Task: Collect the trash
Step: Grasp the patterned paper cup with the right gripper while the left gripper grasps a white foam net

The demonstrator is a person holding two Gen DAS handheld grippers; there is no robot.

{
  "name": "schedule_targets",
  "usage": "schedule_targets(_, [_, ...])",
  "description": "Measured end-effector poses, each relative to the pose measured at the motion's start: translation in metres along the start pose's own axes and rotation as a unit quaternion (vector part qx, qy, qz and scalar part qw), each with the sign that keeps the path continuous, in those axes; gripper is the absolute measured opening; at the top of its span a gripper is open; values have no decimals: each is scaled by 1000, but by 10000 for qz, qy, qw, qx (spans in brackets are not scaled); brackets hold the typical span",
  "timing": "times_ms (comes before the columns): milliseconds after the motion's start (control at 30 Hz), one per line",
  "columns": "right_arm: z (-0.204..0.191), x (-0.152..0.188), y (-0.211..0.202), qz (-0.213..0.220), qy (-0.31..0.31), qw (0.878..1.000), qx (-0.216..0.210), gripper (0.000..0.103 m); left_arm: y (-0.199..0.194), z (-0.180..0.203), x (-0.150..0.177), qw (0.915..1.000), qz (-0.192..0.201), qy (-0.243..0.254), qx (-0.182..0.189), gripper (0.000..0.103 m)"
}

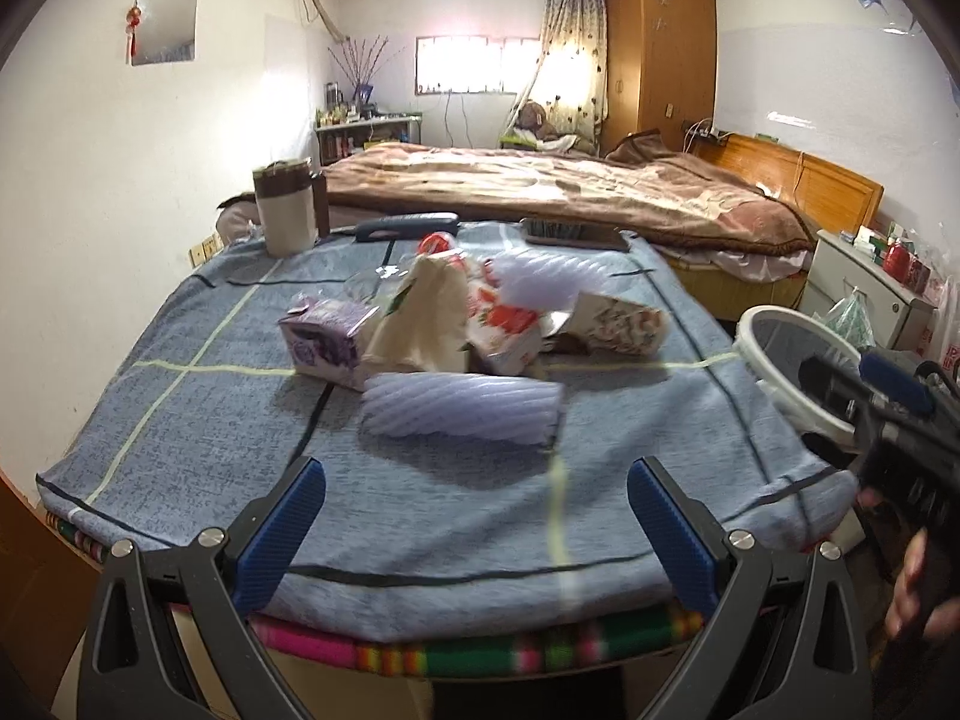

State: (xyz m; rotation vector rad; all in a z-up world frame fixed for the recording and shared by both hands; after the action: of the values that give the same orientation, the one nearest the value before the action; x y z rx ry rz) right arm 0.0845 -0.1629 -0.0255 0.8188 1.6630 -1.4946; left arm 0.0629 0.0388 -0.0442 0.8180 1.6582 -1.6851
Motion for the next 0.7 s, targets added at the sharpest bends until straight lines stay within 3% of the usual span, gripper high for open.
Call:
schedule_targets(167, [-12,-11,38,-259,-220,9985,-431,80,21,-24,-4,9999,-127,89,-36,101])
schedule_targets(467, [-26,-20,89,-707,-656,9934,-627,80,48,-42,-18,9991,-296,288,52,101])
schedule_targets(700, [-35,-19,117,-1129,-857,9839,-1092,80,70,-21,-23,9923,-513,995,527,101])
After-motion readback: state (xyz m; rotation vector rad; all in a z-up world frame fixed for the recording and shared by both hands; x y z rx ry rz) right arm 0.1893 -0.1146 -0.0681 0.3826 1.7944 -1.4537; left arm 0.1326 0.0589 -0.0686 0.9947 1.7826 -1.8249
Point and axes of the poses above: each gripper's, at about its wrist camera, not at the fingertips, and y roughly the way its jaws point, z to its right, x to its underside, the point moved 6 cm from there along y, roughly the way its jaws point
